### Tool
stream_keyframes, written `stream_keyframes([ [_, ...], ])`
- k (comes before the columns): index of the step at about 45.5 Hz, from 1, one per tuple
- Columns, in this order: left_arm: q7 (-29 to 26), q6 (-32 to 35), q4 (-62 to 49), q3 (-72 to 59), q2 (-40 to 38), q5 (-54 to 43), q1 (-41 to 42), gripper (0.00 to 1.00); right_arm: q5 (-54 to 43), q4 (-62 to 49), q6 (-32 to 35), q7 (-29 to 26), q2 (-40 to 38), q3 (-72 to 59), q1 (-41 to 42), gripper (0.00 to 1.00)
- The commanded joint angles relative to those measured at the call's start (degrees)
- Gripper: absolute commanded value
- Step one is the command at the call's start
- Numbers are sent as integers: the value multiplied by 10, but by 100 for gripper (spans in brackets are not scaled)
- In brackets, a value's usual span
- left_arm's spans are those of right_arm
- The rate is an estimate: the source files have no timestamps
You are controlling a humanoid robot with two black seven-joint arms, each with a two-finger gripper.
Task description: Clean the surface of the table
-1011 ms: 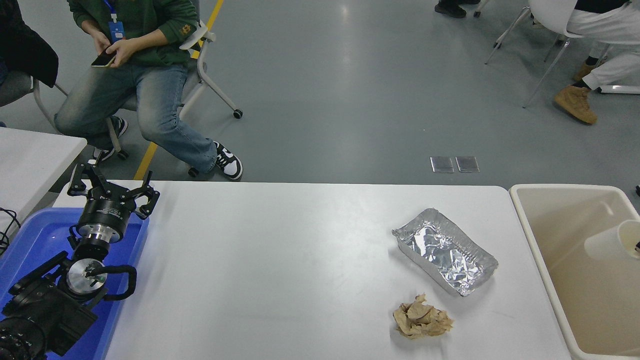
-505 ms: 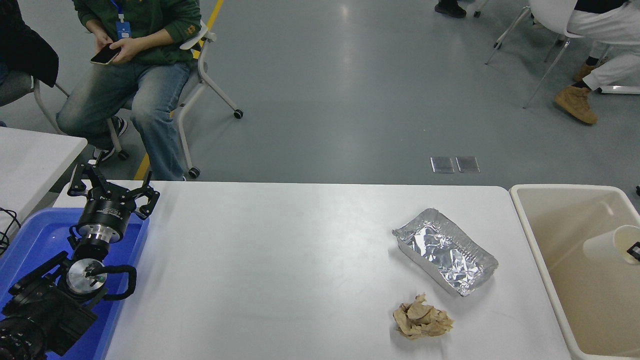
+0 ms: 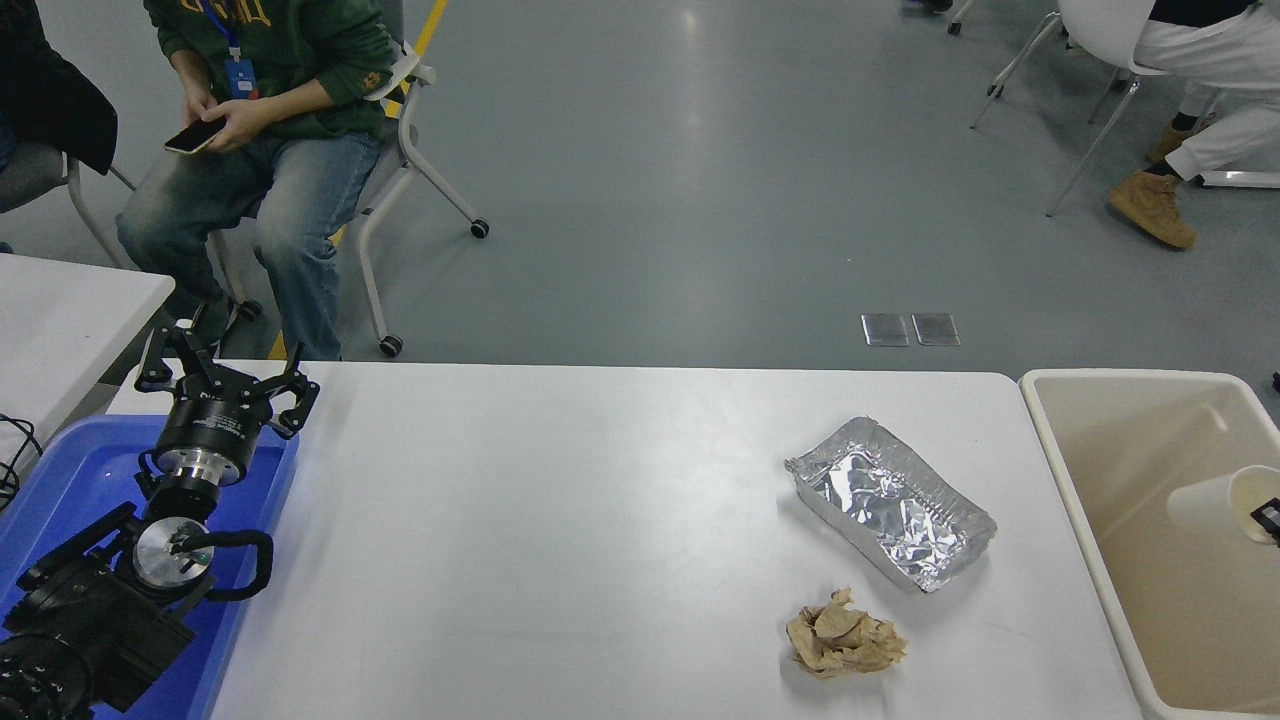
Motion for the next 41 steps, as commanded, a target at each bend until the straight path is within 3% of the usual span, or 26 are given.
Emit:
stream_keyframes([
  [1, 0, 0, 0, 0, 0, 0, 0, 100, 14, 0, -4, -2, 2, 5, 3, 95],
  [41, 0, 0, 0, 0, 0, 0, 0, 100, 53, 0, 1, -2, -8, 3, -2, 98],
])
